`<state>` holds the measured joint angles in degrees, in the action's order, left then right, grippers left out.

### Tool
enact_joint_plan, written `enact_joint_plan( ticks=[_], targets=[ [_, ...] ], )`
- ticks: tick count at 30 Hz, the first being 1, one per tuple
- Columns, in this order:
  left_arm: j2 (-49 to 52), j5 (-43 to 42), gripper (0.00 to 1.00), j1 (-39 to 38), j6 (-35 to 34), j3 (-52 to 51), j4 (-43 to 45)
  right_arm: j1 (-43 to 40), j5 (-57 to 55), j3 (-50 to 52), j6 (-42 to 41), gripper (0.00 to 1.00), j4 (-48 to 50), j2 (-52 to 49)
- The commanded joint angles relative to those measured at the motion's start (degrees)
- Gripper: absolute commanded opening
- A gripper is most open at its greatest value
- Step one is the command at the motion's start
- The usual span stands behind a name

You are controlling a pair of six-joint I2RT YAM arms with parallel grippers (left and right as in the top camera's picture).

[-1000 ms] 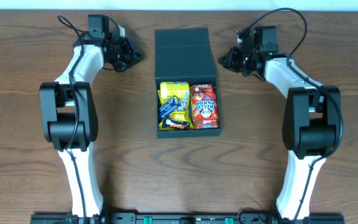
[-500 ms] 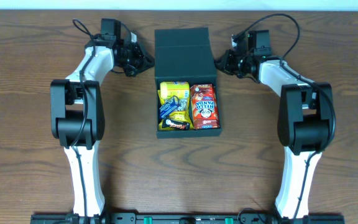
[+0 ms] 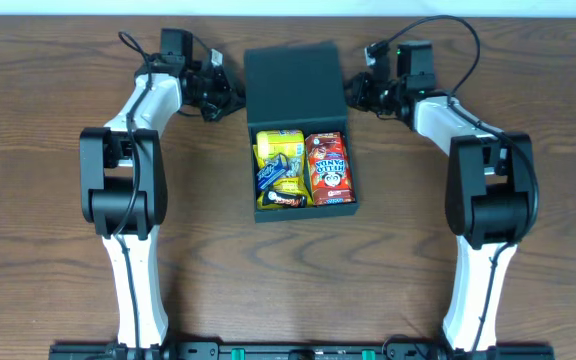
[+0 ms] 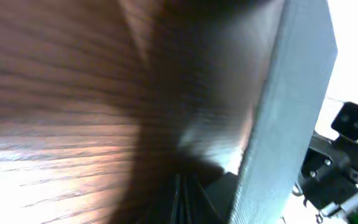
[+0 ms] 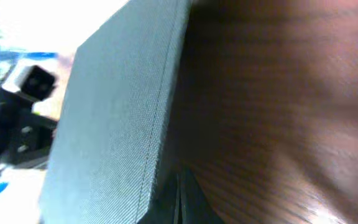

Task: Pack container
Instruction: 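Push the lid up and forward with both grippers to close it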

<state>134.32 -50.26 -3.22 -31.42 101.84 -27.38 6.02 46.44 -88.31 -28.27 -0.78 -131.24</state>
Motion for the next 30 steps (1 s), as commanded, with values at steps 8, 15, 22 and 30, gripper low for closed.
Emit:
enact_joint_plan(
  ticks=[8,15,22,30],
  targets=[
    [0.9,-11.3,0.06,-0.1,8.9,8.5,0.2,-1.2,23.5,-0.2,0.2,0.02,13.4,-0.2],
    [-1.7,-13.5,0.05,-0.1,14.2,9.8,-1.3,-1.1,31.1,-0.2,0.2,0.02,13.6,-0.2],
    [-6.5,-12.1,0.06,-0.1,23.2,9.8,-6.8,-1.2,33.4,-0.2,0.0,0.02,13.1,-0.2],
    [-11.8,-7.8,0.06,-0.1,34.1,9.8,-13.9,-2.1,33.8,-0.2,0.0,0.02,12.5,-0.2]
  ],
)
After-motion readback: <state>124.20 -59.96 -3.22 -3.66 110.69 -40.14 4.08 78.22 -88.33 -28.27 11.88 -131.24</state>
